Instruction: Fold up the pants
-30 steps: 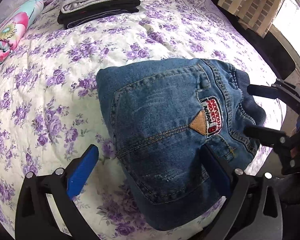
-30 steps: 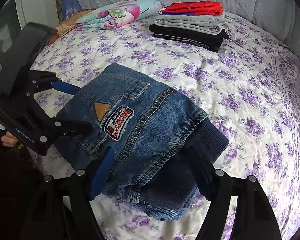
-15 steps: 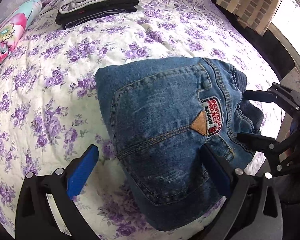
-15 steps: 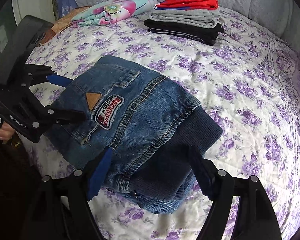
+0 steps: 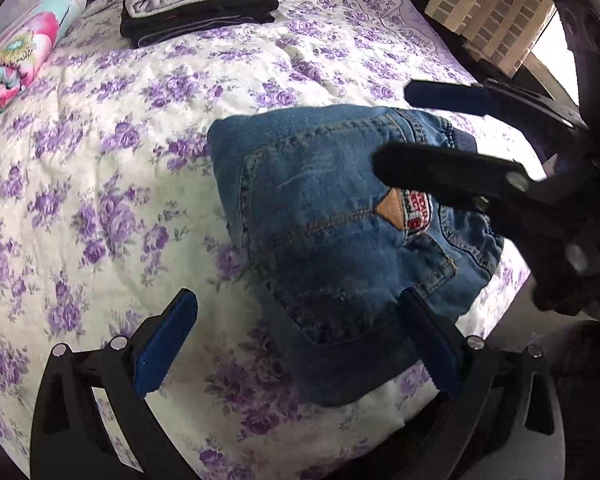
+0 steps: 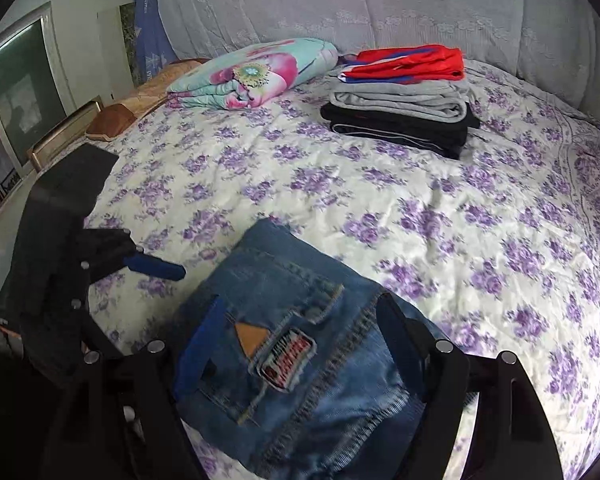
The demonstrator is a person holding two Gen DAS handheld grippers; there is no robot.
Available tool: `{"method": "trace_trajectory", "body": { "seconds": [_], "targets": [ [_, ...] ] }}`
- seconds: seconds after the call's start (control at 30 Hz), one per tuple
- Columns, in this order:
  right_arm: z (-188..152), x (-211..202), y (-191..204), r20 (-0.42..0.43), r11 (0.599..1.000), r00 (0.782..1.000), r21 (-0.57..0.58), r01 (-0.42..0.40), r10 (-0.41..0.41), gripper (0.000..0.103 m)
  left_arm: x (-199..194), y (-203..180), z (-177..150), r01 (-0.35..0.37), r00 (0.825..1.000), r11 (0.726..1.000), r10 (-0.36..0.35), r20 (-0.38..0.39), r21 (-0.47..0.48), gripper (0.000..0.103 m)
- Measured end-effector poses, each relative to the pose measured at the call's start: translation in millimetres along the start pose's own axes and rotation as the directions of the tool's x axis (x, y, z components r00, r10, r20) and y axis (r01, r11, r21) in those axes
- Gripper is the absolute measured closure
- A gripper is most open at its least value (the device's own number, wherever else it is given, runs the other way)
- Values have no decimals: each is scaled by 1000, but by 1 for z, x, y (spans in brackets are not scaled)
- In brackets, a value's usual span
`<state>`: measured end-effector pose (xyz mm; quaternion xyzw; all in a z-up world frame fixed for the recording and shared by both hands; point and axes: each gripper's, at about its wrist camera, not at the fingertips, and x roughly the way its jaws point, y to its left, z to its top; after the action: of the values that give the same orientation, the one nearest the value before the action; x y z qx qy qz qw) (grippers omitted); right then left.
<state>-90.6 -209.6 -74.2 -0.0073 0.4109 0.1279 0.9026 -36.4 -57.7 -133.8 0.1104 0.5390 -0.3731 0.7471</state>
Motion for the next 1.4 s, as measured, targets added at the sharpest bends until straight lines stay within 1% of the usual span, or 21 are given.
{"method": "trace_trajectory", "body": {
  "seconds": [0.13, 0.23, 0.27, 0.33, 0.4, 0.53, 0.6, 0.67, 0.73, 0.8, 0.83, 0.9, 0.93, 0.97, 1.07, 1.17, 1.2, 1.27, 1.3, 1.33, 1.4],
  "targets": [
    [17, 25, 16, -6, 998, 1000, -53, 30, -30, 25, 14, 17, -12, 84, 995, 991, -89, -43, -100, 4],
    [17, 68, 13, -136, 992, 985, -79, 97, -107, 24, 33, 33, -17, 142, 986, 974, -155, -60, -179, 4],
    [15, 77, 7, -156, 996, 984, -45, 74, -80, 23, 34, 35, -18, 157, 984, 970, -170, -56, -186, 4],
    [14, 83, -2, -178, 998, 983, 14, 56, -53, 18, 32, 30, -18, 140, 987, 976, -150, -56, -164, 4],
    [17, 76, -1, -165, 999, 985, -1, 50, -49, 19, 23, 23, -16, 111, 992, 985, -117, -43, -132, 4],
    [17, 28, -8, -55, 1000, 998, 15, 15, -14, 20, -15, 22, -10, 94, 995, 989, -88, 56, -115, 5],
    [8, 1, -9, -17, 1000, 1000, -10, 23, -23, 20, -20, 29, -6, 81, 995, 988, -73, 67, -134, 5],
    [-5, -13, -11, -24, 998, 998, -28, 52, -53, 19, -10, 37, -4, 57, 998, 987, -52, 36, -147, 5],
    [-24, -15, -17, -58, 997, 995, -13, 76, -76, 19, 5, 41, -3, 71, 997, 985, -72, 1, -155, 4],
    [-47, 1, -22, -147, 993, 983, 2, 115, -113, 18, 19, 47, -8, 126, 991, 976, -130, -9, -179, 4],
    [-57, 6, -19, -151, 989, 978, -30, 143, -146, 18, 23, 49, -9, 130, 991, 972, -135, -10, -196, 4],
    [-63, 8, -9, -104, 977, 974, -96, 190, -200, 16, 20, 50, -11, 148, 988, 968, -153, -7, -203, 4],
    [-61, 6, -9, -111, 977, 973, -90, 193, -202, 16, 15, 51, -10, 149, 988, 968, -153, -4, -200, 4],
    [-57, 3, -10, -111, 980, 975, -71, 185, -192, 17, 8, 51, -9, 143, 989, 972, -145, 2, -188, 4],
    [-50, -26, -9, -25, 981, 981, 1, 194, -194, 17, -12, 46, 4, 110, 994, 988, -107, 37, -109, 5],
    [-51, -45, 5, 14, 986, 987, 43, 158, -159, 17, -17, 49, 25, 127, 991, 988, -122, 58, -90, 5],
    [-53, -44, 11, 5, 987, 987, 43, 157, -158, 17, -13, 47, 31, 129, 991, 988, -124, 56, -83, 5],
    [-61, -32, 17, -45, 983, 983, 40, 181, -179, 17, 3, 41, 36, 82, 997, 995, -82, 16, -62, 5],
    [-70, -19, 15, -100, 981, 979, 55, 184, -178, 17, 19, 36, 36, 53, 998, 998, -54, -27, -45, 4],
    [-77, -7, 9, -153, 983, 977, 79, 165, -152, 16, 29, 35, 33, 50, 998, 997, -52, -35, -53, 4],
    [-82, -5, 2, -151, 990, 983, 83, 117, -104, 15, 40, 42, 28, 75, 996, 986, -81, -36, -147, 4]
  ]
}}
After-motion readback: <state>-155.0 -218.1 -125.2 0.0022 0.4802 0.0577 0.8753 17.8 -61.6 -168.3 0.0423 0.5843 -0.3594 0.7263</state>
